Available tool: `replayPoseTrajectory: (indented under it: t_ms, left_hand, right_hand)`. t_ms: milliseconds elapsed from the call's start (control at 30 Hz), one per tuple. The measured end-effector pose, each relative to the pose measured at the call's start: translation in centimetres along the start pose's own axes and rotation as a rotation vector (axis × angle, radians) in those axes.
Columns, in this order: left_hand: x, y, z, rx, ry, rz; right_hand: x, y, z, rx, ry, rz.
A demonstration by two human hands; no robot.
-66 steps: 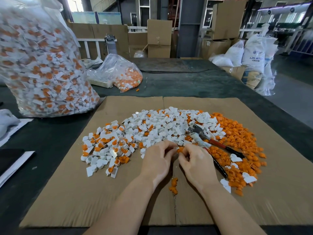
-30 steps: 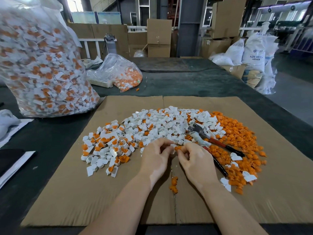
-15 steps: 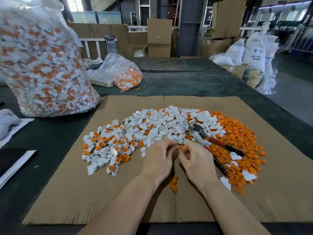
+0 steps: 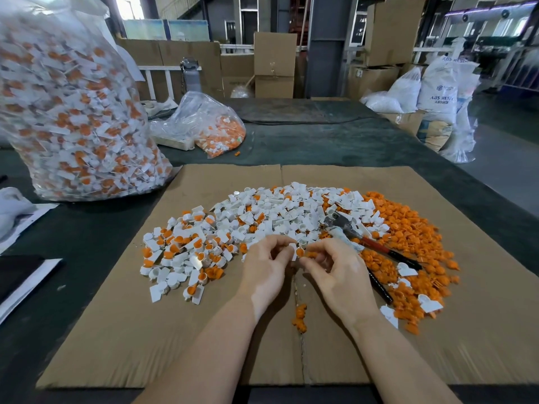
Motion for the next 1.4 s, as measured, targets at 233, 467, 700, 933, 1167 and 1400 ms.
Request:
replayPoseTrajectory:
  t_ms: [233,467,700,933,1167,1400]
  left_hand:
    - [0.4,-0.2,0.1,-0.029,-0.053,-0.071]
    - [0.4,-0.4,0.2,-0.05,-0.058,-0.046]
    - [0.6,-0.4,0.1,-0.046,-0.07,0.002]
    - [-0.9,-0.8,-0.6,-0.063,0.119,0.267]
    - [-1.3,-0.8,-1.1,-0.066,0.166,0.343]
    - [-1.7,-0.8,-1.3,-0.078,0.25,0.458]
  right_hand:
    - [-0.8,-0.4,-0.1,-0.07,0.052,-0.013]
    - [-0.8,-0.4,-0.2,-0.073,0.055,0.004]
    - [-0.7,-0.5,-0.2,-0.073,0.051,0.016]
    - [1.2,3.2,-0.5,0.157,-0.152,0.389]
    - [7.0,4.9,-0.8,-0.206,-0.712,0.741]
    - [4.3,5.1,-2.1,-0.156,-0.527,0.828]
Point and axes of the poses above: each hand's wrist, its own z-axis away from the middle knuckle, its own y-axis out of the back of the hand, x = y × z, the point moved 9 cm from there along -z, towards the middle knuckle, and after that the axes turned 13 degrees about -z, right-handed, at the moved point
